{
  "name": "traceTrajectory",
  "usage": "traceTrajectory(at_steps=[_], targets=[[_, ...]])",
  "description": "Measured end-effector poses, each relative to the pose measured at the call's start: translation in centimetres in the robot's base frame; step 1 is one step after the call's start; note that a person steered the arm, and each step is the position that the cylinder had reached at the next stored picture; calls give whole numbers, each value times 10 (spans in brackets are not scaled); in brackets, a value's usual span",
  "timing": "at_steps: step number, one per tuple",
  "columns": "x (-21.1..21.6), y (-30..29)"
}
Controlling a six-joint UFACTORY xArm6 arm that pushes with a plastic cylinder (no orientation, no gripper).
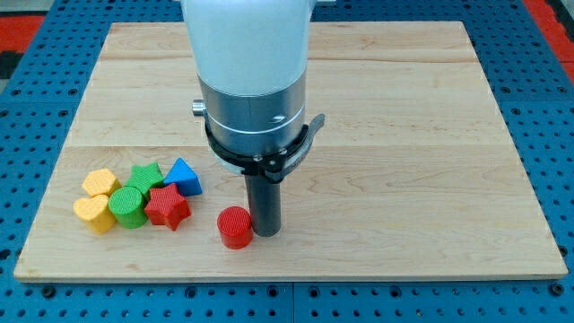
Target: Push the red circle below the red star
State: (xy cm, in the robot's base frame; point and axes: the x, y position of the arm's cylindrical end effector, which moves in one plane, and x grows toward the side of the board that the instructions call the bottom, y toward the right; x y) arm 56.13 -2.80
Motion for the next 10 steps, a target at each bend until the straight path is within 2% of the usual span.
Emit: traceTrajectory(at_steps=[2, 3, 5, 7, 10], targets=[[-21, 15], [-24, -2], [-9, -36], [27, -6], [41, -36]])
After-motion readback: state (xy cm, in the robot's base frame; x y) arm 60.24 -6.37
